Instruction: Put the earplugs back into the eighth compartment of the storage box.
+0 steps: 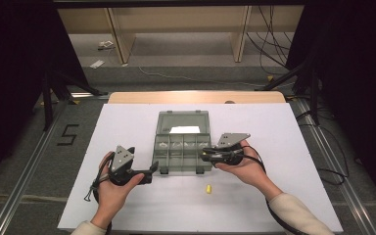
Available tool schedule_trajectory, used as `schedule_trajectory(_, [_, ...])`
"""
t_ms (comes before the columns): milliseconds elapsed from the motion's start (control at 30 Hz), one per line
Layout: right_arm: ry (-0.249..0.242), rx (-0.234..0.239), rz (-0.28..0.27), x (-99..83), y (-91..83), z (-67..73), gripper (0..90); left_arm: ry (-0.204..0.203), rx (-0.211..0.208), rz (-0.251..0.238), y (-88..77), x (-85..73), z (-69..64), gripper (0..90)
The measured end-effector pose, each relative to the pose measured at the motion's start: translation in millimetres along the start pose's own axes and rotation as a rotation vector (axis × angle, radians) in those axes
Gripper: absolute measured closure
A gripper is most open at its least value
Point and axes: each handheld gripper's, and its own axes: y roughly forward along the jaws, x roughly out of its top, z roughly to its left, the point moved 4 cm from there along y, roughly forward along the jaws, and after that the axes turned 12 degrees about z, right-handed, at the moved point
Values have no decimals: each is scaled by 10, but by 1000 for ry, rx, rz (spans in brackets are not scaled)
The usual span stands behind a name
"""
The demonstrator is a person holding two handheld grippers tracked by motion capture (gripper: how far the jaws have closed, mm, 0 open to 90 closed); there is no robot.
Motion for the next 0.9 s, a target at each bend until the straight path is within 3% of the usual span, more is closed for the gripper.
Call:
schedule_trajectory(567, [23, -18, 19, -43, 16, -40, 524, 1, 0, 0, -4, -1, -1, 26])
schedule_trajectory(900, [16, -4, 16, -88, -58, 52, 344, -2, 2, -8, -19, 2, 5, 21])
